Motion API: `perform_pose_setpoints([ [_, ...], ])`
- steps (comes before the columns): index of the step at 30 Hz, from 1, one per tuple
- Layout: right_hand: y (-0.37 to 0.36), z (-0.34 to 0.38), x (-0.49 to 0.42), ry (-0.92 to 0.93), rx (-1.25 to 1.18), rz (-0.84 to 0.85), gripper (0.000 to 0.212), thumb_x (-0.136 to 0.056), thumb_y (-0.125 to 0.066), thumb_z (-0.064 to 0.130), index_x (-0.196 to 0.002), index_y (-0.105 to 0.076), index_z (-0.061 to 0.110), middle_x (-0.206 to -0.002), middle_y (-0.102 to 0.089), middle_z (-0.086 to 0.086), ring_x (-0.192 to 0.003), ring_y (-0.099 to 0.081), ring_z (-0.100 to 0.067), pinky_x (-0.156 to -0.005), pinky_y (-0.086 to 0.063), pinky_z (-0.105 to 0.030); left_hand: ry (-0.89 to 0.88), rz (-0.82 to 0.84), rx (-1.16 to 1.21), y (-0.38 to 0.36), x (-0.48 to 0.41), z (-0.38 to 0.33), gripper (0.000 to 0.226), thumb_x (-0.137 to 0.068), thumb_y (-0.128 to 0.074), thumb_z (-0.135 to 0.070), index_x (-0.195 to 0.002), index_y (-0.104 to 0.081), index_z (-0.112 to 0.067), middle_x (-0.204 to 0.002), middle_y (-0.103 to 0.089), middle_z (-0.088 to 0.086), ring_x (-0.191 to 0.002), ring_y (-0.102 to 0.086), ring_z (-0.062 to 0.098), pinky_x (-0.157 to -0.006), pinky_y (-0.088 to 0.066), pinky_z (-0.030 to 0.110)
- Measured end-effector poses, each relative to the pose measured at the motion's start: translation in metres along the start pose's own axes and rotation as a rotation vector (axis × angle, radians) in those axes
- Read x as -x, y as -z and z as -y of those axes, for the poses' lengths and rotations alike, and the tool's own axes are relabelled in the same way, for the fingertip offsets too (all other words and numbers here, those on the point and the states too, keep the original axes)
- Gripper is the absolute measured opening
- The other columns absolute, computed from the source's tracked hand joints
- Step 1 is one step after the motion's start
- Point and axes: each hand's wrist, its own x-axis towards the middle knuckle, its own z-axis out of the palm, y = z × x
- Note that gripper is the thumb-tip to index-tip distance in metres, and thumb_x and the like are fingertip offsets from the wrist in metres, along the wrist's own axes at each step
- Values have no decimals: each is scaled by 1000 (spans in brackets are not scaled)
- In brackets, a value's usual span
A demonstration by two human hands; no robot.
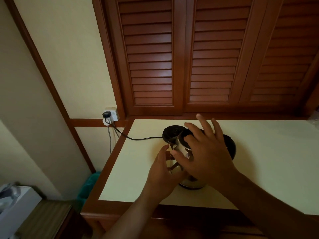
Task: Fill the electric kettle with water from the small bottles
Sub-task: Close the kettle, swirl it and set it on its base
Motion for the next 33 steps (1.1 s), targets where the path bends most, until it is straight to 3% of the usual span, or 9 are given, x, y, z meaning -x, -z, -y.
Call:
perform_pose_setpoints([
  [5, 11, -18, -8, -13, -155, 104, 81, -86, -14, 84, -106, -75, 35, -157, -44, 2, -152, -19, -29, -119, -9, -66, -18, 15, 16, 3, 6, 4, 97, -80, -85, -55, -158, -33, -33, -144, -53, -22, -131, -56, 3, -93, -51, 11],
  [8, 18, -39, 3, -107, -399, 83, 67, -88, -27, 80, -130, -61, 40, -164, -28, 7, -154, -13, -21, -120, -11, -62, -28, 46, 18, 6, 10, 6, 94, -82, -86, -49, -158, -32, -36, -143, -51, -27, -134, -52, -3, -101, -53, 16],
  [12, 21, -62, 31, -423, -790, -38, 56, -97, -61, 40, -149, -39, 41, -161, -28, 17, -147, -25, -4, -119, -27, -37, -39, 70, -36, 8, 15, 7, 83, -84, -86, -46, -139, -26, -61, -136, -45, -37, -129, -47, -15, -103, -47, 13],
  [16, 4, -75, 55, -713, -1001, 44, 78, -94, -63, 4, -152, -30, 44, -153, -39, 14, -140, -38, -11, -85, -42, -12, -17, 114, 6, 2, 14, 4, 83, -82, -89, -41, -134, -30, -66, -139, -46, -35, -131, -48, -10, -103, -45, 11],
  [21, -24, -79, 58, -765, -1143, 71, 56, -92, -64, 6, -125, -51, 50, -120, -61, 22, -115, -59, -7, -83, -47, -23, 10, 122, 108, -14, 17, 0, 94, -78, -92, -43, -147, -29, -58, -145, -47, -34, -138, -48, 0, -96, -48, 8],
  [24, -29, -85, 54, -783, -1164, 47, 25, -93, -64, 10, -111, -64, 28, -100, -67, 6, -99, -63, -15, -73, -44, -26, 43, 106, 147, -23, 18, -6, 112, -71, -95, -50, -154, -20, -55, -152, -43, -31, -144, -44, 3, -113, -50, 26],
  [26, -30, -88, 49, -789, -1222, 55, 12, -90, -65, 6, -96, -65, 17, -87, -64, -4, -88, -63, -25, -71, -44, -31, 73, 86, 133, -29, 20, -11, 119, -66, -98, -51, -153, -17, -57, -153, -44, -27, -140, -48, 3, -109, -52, 21],
  [29, -31, -90, 43, -826, -1293, 84, 17, -85, -61, -3, -78, -63, 12, -69, -56, -8, -69, -54, -25, -64, -42, -33, 103, 16, 113, -37, 21, -20, 113, -67, -100, -38, -148, -22, -55, -139, -50, -31, -127, -55, -4, -90, -51, 6],
  [33, -30, -98, 38, -850, -1382, 146, 23, -79, -59, -7, -63, -56, 8, -54, -46, -2, -60, -44, -23, -57, -37, -31, 136, -75, 93, -42, 24, -32, 105, -65, -100, -34, -139, -30, -58, -130, -54, -31, -120, -59, -2, -81, -51, 4],
])
